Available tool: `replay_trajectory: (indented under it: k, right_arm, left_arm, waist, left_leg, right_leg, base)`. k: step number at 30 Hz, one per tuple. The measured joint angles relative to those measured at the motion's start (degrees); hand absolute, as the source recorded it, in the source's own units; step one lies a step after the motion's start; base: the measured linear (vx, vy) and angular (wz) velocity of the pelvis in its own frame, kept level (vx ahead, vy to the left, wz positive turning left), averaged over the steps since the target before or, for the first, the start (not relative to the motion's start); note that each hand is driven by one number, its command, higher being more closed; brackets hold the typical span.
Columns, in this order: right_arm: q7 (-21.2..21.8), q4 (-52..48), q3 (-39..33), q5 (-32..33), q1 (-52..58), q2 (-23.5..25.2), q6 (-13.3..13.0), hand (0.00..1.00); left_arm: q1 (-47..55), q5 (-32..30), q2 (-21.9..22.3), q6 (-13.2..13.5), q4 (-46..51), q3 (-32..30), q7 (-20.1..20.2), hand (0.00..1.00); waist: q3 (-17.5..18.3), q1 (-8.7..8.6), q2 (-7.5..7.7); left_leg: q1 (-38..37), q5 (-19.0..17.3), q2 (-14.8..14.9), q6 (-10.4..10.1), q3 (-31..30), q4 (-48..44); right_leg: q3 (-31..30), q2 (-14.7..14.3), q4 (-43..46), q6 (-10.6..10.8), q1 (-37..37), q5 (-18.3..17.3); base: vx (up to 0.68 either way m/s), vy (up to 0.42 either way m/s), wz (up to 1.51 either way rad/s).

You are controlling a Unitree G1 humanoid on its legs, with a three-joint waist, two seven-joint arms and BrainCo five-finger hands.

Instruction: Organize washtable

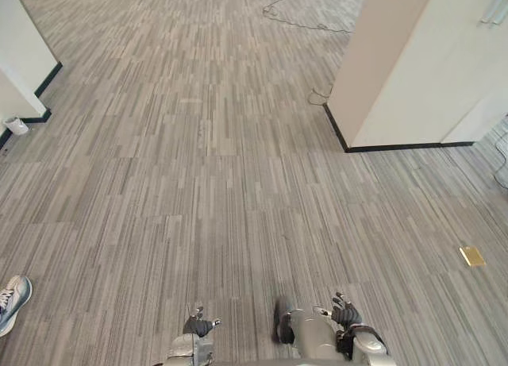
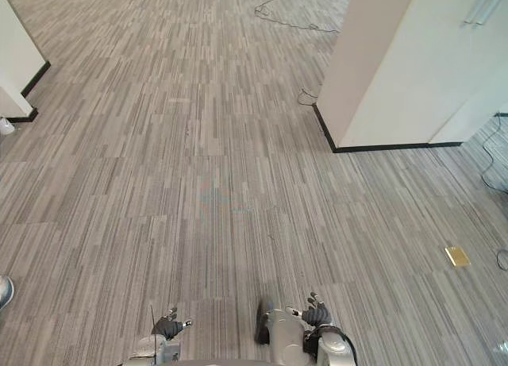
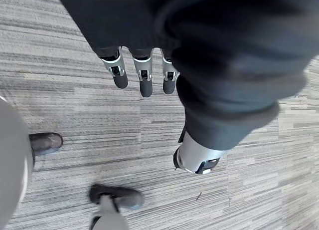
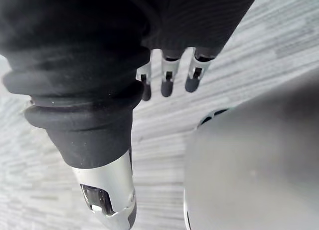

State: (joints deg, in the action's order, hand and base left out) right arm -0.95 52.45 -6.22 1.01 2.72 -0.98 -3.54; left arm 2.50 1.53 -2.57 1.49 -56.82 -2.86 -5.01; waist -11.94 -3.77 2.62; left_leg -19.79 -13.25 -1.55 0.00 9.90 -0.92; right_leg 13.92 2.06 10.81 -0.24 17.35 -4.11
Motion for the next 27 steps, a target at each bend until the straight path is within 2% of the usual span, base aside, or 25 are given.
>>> replay_trajectory:
  k: [1, 2, 3, 5, 6, 7, 8, 9, 10, 11, 12, 13, 14, 15, 16, 18, 19, 20, 21, 22, 23, 24, 25, 26, 27]
  right_arm:
    - [0.1, -0.54, -0.65, -0.13, 0.11, -0.08, 0.21, 0.0]
    - [0.07, -1.26, -0.8, -0.3, 0.31, -0.13, 0.38, 0.0]
    - [0.04, -2.4, -0.87, -0.65, 0.99, -0.06, 0.66, 0.0]
    - [0.02, -4.81, -0.64, -0.79, 1.94, -0.36, 1.3, 0.0]
    - [-0.03, -6.09, -0.33, -0.85, 2.34, -1.25, 1.62, 0.0]
    - [-0.07, -6.04, -0.09, -0.88, 2.34, -1.6, 1.81, 0.0]
    - [-0.12, -5.98, 0.43, -0.82, 2.36, -1.6, 2.13, 0.0]
    - [-0.12, -5.89, 1.03, -0.6, 2.81, -0.95, 2.21, 0.0]
    - [-0.13, -5.82, 1.45, -0.53, 2.93, -0.71, 2.2, 0.0]
    - [-0.12, -4.33, 1.73, -0.44, 3.09, -0.33, 2.16, 0.0]
    - [-0.18, -3.37, 1.72, -0.41, 2.56, -0.38, 2.24, 0.0]
    - [-0.26, -2.43, 1.7, -0.41, 2.04, -0.5, 2.31, 0.0]
    - [-0.29, -1.77, 1.68, -0.41, 1.83, -0.54, 2.34, 0.0]
    - [-0.3, -0.87, 1.67, -0.42, 1.68, -0.62, 2.33, 0.0]
    - [-0.31, -0.57, 1.67, -0.46, 1.64, -0.75, 2.3, 0.0]
    - [-0.33, 0.92, 1.74, -0.47, 1.6, -2.19, 2.15, 0.0]
    - [-0.6, 1.56, 1.55, -0.32, 1.59, -2.05, 2.15, 0.0]
    - [-0.57, 1.79, 1.6, -0.47, 1.79, -1.75, 2.13, 0.0]
    - [-0.41, 2.65, 1.7, -0.52, 2.28, -1.64, 1.94, 0.0]
    - [-0.22, 2.97, 1.18, -0.3, 2.22, -1.53, 1.87, 0.0]
    - [-0.14, 2.95, 0.99, -0.4, 2.13, -1.33, 1.86, 0.0]
    - [-0.05, 2.93, 0.4, -0.46, 1.94, -0.11, 1.78, 0.0]
    - [-0.01, 2.93, 0.38, -0.47, 1.42, 0.62, 1.73, 0.0]
    - [0.11, 2.95, 0.57, -0.67, 0.81, 0.94, 1.67, 0.0]
    - [0.18, 2.81, 0.66, -0.91, 0.81, 0.5, 1.57, 0.0]
  left_arm:
    - [0.29, -0.05, 0.64, -0.03, 0.04, -0.13, -0.01, 0.0]
    - [0.41, -0.05, 0.92, -0.02, 0.06, -0.15, 0.0, 0.0]
    - [0.64, -0.05, 1.37, 0.01, 0.56, -0.73, -0.01, 0.0]
    - [0.33, -0.04, 3.02, -0.02, 1.85, -3.11, -0.02, 0.0]
    - [0.75, -0.03, 4.18, -0.01, 2.94, -5.18, -0.02, 0.0]
    - [1.15, -0.02, 4.53, 0.0, 3.51, -5.76, -0.02, 0.0]
    - [1.26, -0.03, 4.55, -0.01, 4.59, -6.26, -0.03, 0.0]
    - [1.26, -0.03, 4.12, 0.03, 5.47, -6.16, -0.02, 0.0]
    - [1.26, -0.02, 4.04, 0.1, 5.86, -6.05, -0.02, 0.0]
    - [1.19, -0.01, 4.07, 0.39, 6.75, -5.98, 0.0, 0.0]
    - [1.14, -0.01, 4.05, 0.74, 6.84, -5.66, -0.03, 0.0]
    - [0.91, -0.01, 3.99, 1.2, 6.88, -5.4, -0.02, 0.0]
    - [0.83, 0.01, 3.96, 1.4, 6.92, -5.33, -0.02, 0.0]
    - [0.76, 0.02, 3.95, 1.72, 7.03, -4.93, -0.06, 0.0]
    - [0.79, 0.03, 3.95, 1.75, 7.02, -4.72, -0.08, 0.0]
    - [0.82, 0.07, 4.0, 1.71, 6.74, -3.71, -0.19, 0.0]
    - [0.78, 0.06, 3.53, 1.71, 6.7, -3.79, -0.18, 0.0]
    - [0.84, 0.04, 3.03, 1.68, 6.67, -3.79, -0.16, 0.0]
    - [0.85, 0.02, 2.62, 1.66, 6.02, -3.82, -0.19, 0.0]
    - [0.76, 0.05, 2.45, 1.66, 5.34, -3.94, -0.2, 0.0]
    - [0.7, 0.05, 1.99, 1.67, 5.2, -3.93, -0.19, 0.0]
    - [0.48, 0.14, 1.15, 1.57, 4.89, -3.59, -0.15, 0.0]
    - [0.25, 0.23, 0.15, 1.45, 4.12, -3.48, -0.14, 0.0]
    - [-0.28, 0.5, -0.93, 1.16, 2.75, -3.5, -0.16, 0.0]
    - [-0.14, 0.52, -1.16, 0.85, 2.03, -3.49, -0.26, 0.0]
  waist:
    - [0.15, -0.34, -0.41]
    - [0.49, -0.26, -0.3]
    - [0.62, -0.2, -1.21]
    - [0.68, -0.52, -2.64]
    - [0.5, -0.15, -4.56]
    - [0.32, 0.06, -4.94]
    - [0.07, 0.18, -5.23]
    - [-0.24, 0.68, -3.63]
    - [-0.15, 1.0, -2.8]
    - [0.2, 1.82, -2.09]
    - [0.17, 2.16, -1.75]
    - [0.16, 2.58, -1.88]
    - [0.12, 2.75, -1.77]
    - [0.08, 3.08, -1.76]
    - [0.17, 3.18, -2.02]
    - [0.53, 3.64, -4.12]
    - [0.63, 4.2, -3.8]
    - [1.35, 4.43, -2.73]
    - [2.46, 4.34, -1.73]
    - [3.02, 4.26, -1.49]
    - [3.24, 4.28, -1.02]
    - [3.02, 3.96, 1.25]
    - [2.29, 3.2, 2.74]
    - [0.89, 2.92, 2.59]
    - [0.77, 2.96, 2.45]
  left_leg:
    - [-2.47, -1.06, 0.42, -1.42, -0.75, -0.32]
    - [-2.72, -1.18, 0.85, -1.62, -1.22, -1.6]
    - [-0.94, -1.5, 1.85, -2.16, -2.06, -7.53]
    - [6.8, -1.33, 5.7, -4.29, -1.74, -27.94]
    - [13.17, 4.42, 10.01, -7.82, -1.77, -44.02]
    - [15.81, 4.57, 12.16, -8.29, -1.48, -50.3]
    - [18.78, 4.08, 15.46, -7.48, 0.31, -58.67]
    - [20.87, 3.28, 17.16, -6.22, 2.56, -61.21]
    - [22.16, 2.93, 17.63, -5.66, 3.82, -60.91]
    - [25.48, 1.5, 17.5, -3.34, 6.49, -56.29]
    - [27.42, 0.92, 17.11, -2.8, 7.95, -50.93]
    - [29.79, 0.78, 15.18, -2.82, 8.37, -41.47]
    - [30.5, 0.99, 13.82, -3.11, 8.02, -36.08]
    - [31.65, 2.64, 10.83, -4.86, 6.61, -23.85]
    - [32.02, 3.92, 9.72, -6.27, 5.59, -18.21]
    - [34.9, 5.73, 9.6, -7.12, 3.11, -10.3]
    - [35.09, 10.76, 8.84, -3.13, 2.22, -12.2]
    - [35.12, 12.23, 7.73, -1.94, 2.27, -13.35]
    - [36.01, 13.0, 5.96, -0.47, 2.03, -15.96]
    - [35.14, 12.67, 4.69, 1.5, 1.99, -17.28]
    - [33.99, 11.65, 3.79, 2.27, 2.15, -17.0]
    - [30.88, 9.82, 0.99, 3.48, 2.35, -15.77]
    - [27.69, 8.23, -0.87, 4.13, 1.78, -14.91]
    - [22.79, 5.99, -1.83, 4.83, 1.33, -14.05]
    - [19.84, 4.92, -1.86, 5.14, 1.23, -13.11]
  right_leg:
    - [-1.25, 0.07, 3.37, -3.85, -0.02, 4.88]
    - [-1.41, 0.2, 5.4, -4.24, 0.03, 5.33]
    - [-0.92, 0.34, 8.07, -4.29, -0.11, 5.39]
    - [0.84, -0.64, 8.5, -4.87, -3.33, 2.79]
    - [1.05, -2.95, 7.66, -6.05, -6.48, 0.72]
    - [0.99, -4.05, 7.34, -6.52, -8.21, -0.25]
    - [0.28, -5.33, 6.56, -7.1, -12.46, -2.43]
    - [-0.71, -5.5, 4.92, -7.09, -17.19, -4.04]
    - [-1.39, -5.44, 3.7, -6.97, -19.05, -4.48]
    - [-2.98, -4.89, 0.32, -6.44, -23.47, -4.58]
    - [-3.82, -4.67, -1.75, -6.04, -25.53, -4.34]
    - [-4.88, -4.01, -3.87, -5.53, -27.71, -4.49]
    - [-5.44, -3.44, -4.72, -5.09, -28.68, -4.74]
    - [-6.46, -2.36, -6.38, -4.08, -30.74, -5.34]
    - [-6.83, -2.11, -7.3, -3.51, -31.74, -5.66]
    - [-7.98, -3.05, -10.42, -1.11, -35.29, -7.46]
    - [-9.01, -2.16, -10.12, 0.23, -37.39, -9.73]
    - [-9.51, -0.8, -9.05, 1.17, -37.54, -11.07]
    - [-10.64, 1.24, -4.04, 3.05, -36.3, -12.89]
    - [-11.27, 2.66, 6.18, 4.85, -32.0, -13.96]
    - [-11.64, 4.02, 13.64, 5.09, -29.22, -14.03]
    - [-12.88, 6.9, 27.85, 7.74, -23.73, -10.49]
    - [-12.85, 8.68, 36.95, 9.0, -20.98, -6.42]
    - [-11.88, 10.13, 45.46, 7.21, -18.39, -7.02]
    - [-11.0, 10.16, 47.4, 5.6, -17.15, -8.29]
  base:
    - [0.63, -0.032, 0.52]
    - [0.66, -0.077, 0.58]
    - [0.76, -0.186, 0.57]
    - [0.75, -0.214, 0.4]
    - [0.51, -0.116, -0.03]
    - [0.64, -0.118, -0.23]
    - [0.6, -0.094, -0.33]
    - [0.59, -0.097, -0.32]
    - [0.64, -0.117, -0.44]
    - [0.52, -0.085, -0.46]
    - [0.61, -0.048, -0.59]
    - [0.39, 0.018, -0.43]
    - [0.48, 0.069, -0.46]
    - [0.45, 0.117, -0.33]
    - [0.44, 0.145, -0.36]
    - [0.43, 0.249, -0.43]
    - [0.47, 0.322, -0.48]
    - [0.52, 0.348, -0.41]
    - [0.58, 0.343, -0.31]
    - [0.6, 0.336, -0.2]
    - [0.61, 0.321, 0.02]
    - [0.59, 0.297, 0.29]
    - [0.7, 0.32, 0.39]
    - [0.59, 0.249, 0.24]
    - [0.69, 0.258, -0.01]
